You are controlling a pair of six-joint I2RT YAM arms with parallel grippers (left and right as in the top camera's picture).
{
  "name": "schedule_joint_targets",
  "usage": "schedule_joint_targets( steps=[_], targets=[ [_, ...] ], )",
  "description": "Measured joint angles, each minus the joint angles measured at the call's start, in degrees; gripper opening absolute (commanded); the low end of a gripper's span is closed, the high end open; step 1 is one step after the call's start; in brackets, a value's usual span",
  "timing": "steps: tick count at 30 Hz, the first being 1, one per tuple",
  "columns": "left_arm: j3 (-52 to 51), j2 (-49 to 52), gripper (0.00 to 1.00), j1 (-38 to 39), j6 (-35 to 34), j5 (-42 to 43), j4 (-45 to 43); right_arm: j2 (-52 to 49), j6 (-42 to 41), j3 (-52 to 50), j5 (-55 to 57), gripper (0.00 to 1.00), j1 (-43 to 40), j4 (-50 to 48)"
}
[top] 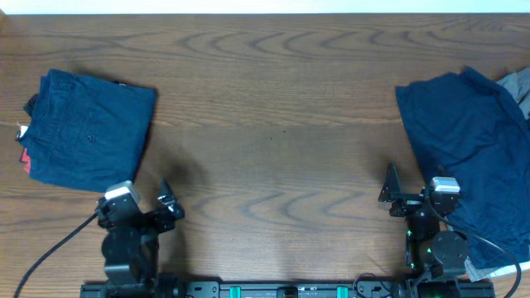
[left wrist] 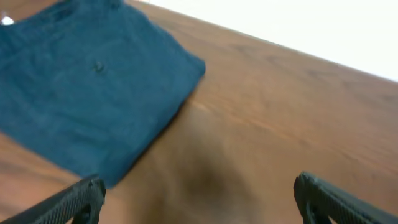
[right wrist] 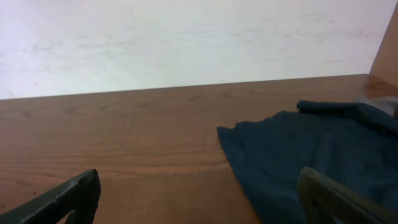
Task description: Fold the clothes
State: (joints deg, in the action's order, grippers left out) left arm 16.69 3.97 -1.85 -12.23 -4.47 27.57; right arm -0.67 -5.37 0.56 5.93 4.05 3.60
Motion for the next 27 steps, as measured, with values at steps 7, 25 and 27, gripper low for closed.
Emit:
schedule_joint_targets(
  steps=[7,25,27],
  targets=[
    [-11.1,-3.3,0.98,-0.04,0.0,-0.11,-21.64,-0.02,-0.02,0.0,0.02,0.99,0.0,0.0],
    [-15.37,-3.34,0.98,-0.04,0.0,-0.02,-26.16,0.02,0.0,0.0,-0.02,0.99,0.0,-0.02],
    [-15.37,-3.34,0.98,-0.04,0.0,-0.02,-26.16,0.02,0.0,0.0,-0.02,0.99,0.0,-0.02]
  ],
)
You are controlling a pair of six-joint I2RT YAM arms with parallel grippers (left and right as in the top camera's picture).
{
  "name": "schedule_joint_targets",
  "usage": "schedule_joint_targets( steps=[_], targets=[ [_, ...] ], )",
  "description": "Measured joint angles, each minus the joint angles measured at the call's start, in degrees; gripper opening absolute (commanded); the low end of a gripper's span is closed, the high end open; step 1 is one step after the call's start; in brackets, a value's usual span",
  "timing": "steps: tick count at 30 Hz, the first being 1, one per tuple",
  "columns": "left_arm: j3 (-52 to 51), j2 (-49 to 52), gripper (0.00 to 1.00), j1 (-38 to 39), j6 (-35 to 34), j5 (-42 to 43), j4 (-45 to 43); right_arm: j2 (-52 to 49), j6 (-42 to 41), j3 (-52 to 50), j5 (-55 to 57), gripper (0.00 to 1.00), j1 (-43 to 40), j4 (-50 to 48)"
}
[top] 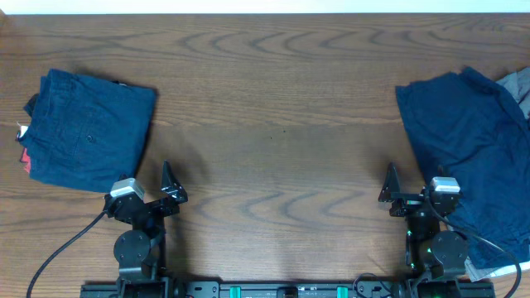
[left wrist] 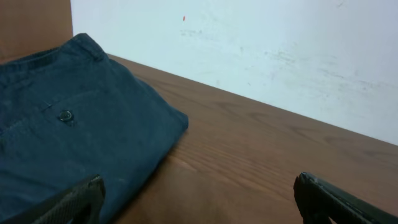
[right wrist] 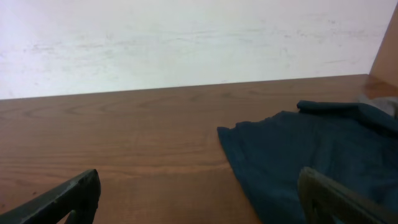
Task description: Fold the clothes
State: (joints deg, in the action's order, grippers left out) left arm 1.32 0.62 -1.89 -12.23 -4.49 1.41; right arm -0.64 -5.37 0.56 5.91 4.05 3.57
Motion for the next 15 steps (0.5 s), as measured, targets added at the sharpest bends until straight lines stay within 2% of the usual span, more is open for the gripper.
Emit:
schedule_joint_targets(
  steps=[15],
  targets=[
    [0.0,0.0,0.98,0.0,0.0,0.0,0.0,0.0,-0.02,0.0,0.0,0.99,0.0,0.02]
  ],
)
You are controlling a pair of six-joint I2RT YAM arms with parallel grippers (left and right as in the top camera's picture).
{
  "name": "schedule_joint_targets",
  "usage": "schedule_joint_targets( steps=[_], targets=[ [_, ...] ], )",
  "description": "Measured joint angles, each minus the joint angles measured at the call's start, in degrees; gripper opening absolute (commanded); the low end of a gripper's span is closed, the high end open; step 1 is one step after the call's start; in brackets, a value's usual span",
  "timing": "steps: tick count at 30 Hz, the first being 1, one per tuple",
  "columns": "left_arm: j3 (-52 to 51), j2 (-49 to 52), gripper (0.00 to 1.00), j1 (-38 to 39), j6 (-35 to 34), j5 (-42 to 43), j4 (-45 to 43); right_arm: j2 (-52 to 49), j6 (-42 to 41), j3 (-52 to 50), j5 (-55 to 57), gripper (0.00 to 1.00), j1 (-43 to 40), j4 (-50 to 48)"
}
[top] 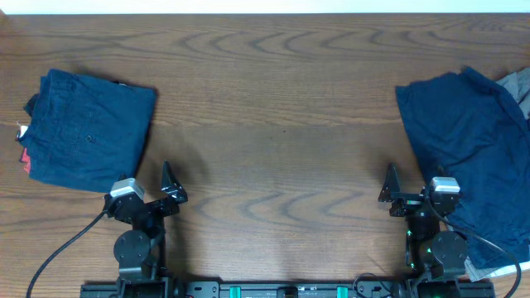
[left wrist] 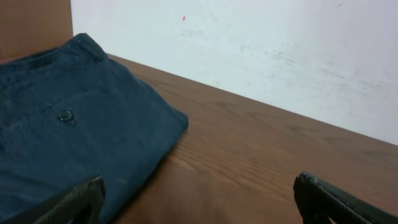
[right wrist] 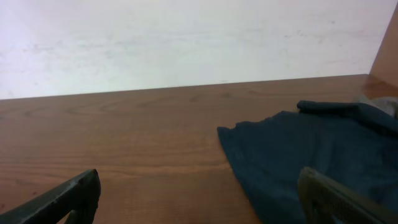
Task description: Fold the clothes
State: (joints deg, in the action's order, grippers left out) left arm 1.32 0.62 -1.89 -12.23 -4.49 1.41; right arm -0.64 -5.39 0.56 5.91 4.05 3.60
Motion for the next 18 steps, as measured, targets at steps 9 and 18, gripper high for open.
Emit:
schedule_joint_targets(
  steps=[9,18],
  targets=[
    [0.0,0.0,0.98,0.0,0.0,0.0,0.0,0.0,0.02,0.0,0.0,0.98,0.0,0.0],
    [0.0,0.0,0.98,0.0,0.0,0.0,0.0,0.0,0.02,-0.02,0.0,0.99,0.0,0.0]
  ],
)
